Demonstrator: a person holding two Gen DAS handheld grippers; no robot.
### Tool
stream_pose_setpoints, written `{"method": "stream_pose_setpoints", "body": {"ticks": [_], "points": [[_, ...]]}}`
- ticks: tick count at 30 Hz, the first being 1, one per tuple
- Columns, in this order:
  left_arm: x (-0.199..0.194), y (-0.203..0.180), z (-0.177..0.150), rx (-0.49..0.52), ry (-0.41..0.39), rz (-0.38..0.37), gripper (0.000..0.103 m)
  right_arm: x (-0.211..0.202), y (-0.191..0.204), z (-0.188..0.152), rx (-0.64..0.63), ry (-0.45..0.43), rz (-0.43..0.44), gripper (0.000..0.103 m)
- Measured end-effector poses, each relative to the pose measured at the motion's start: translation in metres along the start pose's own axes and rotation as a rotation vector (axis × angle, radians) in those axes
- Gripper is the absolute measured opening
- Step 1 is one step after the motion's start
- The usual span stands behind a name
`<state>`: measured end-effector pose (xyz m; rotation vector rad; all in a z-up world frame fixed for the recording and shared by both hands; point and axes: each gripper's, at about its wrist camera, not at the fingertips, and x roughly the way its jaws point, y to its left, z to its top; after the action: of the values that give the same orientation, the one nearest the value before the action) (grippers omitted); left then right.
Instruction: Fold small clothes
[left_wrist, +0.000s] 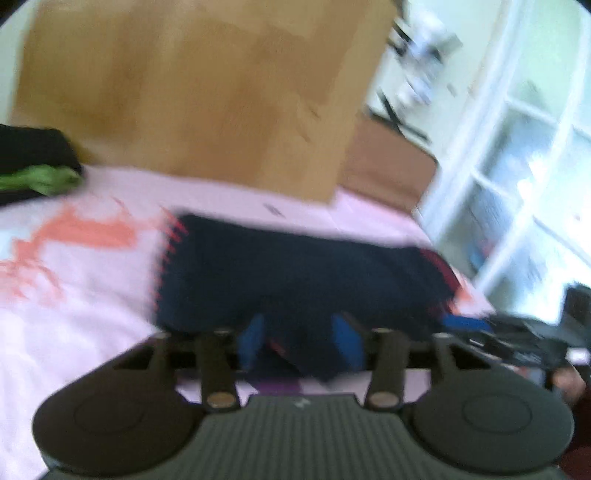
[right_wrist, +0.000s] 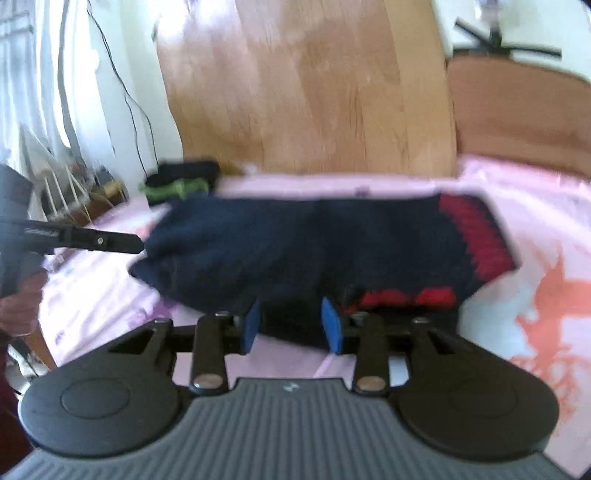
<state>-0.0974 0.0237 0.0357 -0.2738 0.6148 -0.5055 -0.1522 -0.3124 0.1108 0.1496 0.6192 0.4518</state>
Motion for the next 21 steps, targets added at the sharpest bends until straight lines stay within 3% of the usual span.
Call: {"method": "stream_pose_setpoints", "body": {"ticks": [3,5,7,8,9,10,11,13,14,15,21], "points": [[0.007,0.030,0.025,-0.130,-0.019,0.062,0.063,-0.012,-0.017,0.027,0.082,-0.103,-0.027,0.041],[0.024,0.047,0.036,-0.210,0.001,0.069,0.064,-0.003,-0.021,0.044,0.126,-0.133,-0.064,0.040],[0.048,0.059,0.044,-0.264,0.039,0.096,0.055,0.018,-0.016,0.059,0.136,-0.153,-0.082,0.039],[0.058,0.063,0.047,-0.270,0.050,0.125,0.036,0.030,-0.013,0.063,0.139,-0.161,-0.059,0.039],[0.069,0.063,0.048,-0.261,0.060,0.182,0.028,0.045,-0.010,0.067,0.148,-0.158,-0.034,0.039],[0.077,0.064,0.047,-0.251,0.064,0.231,0.027,0.063,-0.009,0.067,0.166,-0.140,-0.011,0.039],[0.081,0.064,0.045,-0.246,0.059,0.257,0.027,0.084,-0.008,0.068,0.190,-0.100,0.017,0.039],[0.084,0.059,0.040,-0.195,0.053,0.307,0.027,0.131,-0.006,0.053,0.231,0.073,0.038,0.040],[0.085,0.055,0.038,-0.168,0.052,0.336,0.027,0.142,-0.005,0.041,0.238,0.075,0.033,0.039],[0.084,0.053,0.037,-0.154,0.055,0.345,0.028,0.140,-0.002,0.036,0.211,0.034,0.032,0.039],[0.061,0.064,0.040,-0.249,0.055,0.274,0.035,0.101,-0.012,0.040,0.256,0.056,0.016,0.039]]}}
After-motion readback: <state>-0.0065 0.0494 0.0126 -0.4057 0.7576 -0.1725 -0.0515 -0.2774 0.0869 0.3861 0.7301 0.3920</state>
